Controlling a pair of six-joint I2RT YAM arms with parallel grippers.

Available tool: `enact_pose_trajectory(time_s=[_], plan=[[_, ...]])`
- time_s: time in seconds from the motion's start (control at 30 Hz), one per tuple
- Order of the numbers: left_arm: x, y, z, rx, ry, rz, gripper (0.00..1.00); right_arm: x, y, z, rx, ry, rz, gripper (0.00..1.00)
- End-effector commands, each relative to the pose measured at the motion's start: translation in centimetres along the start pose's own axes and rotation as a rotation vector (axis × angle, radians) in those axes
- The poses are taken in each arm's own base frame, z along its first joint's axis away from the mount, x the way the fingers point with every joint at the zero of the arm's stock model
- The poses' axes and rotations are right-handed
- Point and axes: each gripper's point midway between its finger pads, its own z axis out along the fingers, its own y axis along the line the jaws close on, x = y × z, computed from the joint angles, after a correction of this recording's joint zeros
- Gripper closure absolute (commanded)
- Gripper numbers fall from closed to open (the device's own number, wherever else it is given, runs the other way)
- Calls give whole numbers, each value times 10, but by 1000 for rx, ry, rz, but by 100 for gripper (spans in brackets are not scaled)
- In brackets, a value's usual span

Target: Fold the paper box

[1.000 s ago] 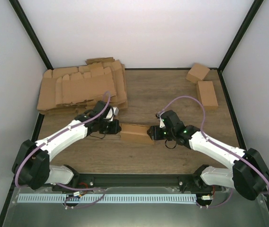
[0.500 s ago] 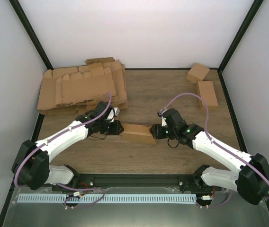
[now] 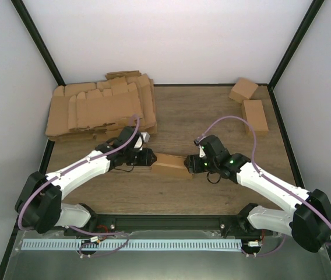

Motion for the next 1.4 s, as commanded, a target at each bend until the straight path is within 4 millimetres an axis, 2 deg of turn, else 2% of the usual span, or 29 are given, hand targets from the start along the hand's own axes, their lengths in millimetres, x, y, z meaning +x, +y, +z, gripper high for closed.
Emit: enact_pose_trajectory(time_s=[0.0, 0.17, 0.27, 0.7, 0.9, 1.0, 1.07, 1.2, 1.37], plan=[[1, 4, 10, -12, -9, 6, 57, 6, -1, 1, 3, 7, 0, 30], [5, 5, 16, -25, 2, 16, 57, 11, -2, 1, -9, 8, 22, 19], [7, 4, 18, -32, 10, 32, 58, 8, -3, -5, -1, -15, 29, 21], [11, 4, 26, -68, 34, 60, 59, 7, 2, -10, -5, 11, 52, 61], [10, 4, 29, -97, 39, 76, 59, 5, 6, -12, -16, 30, 64, 70], [11, 3, 30, -102, 43, 80, 59, 5, 8, -12, -18, 44, 74, 70], [11, 2, 31, -105, 45, 84, 59, 4, 10, -14, -17, 55, 78, 64], [12, 3, 33, -120, 47, 87, 59, -1, 8, -21, 9, 49, 81, 59], [13, 3, 35, -132, 53, 96, 59, -3, 4, -25, 43, 52, 77, 62]])
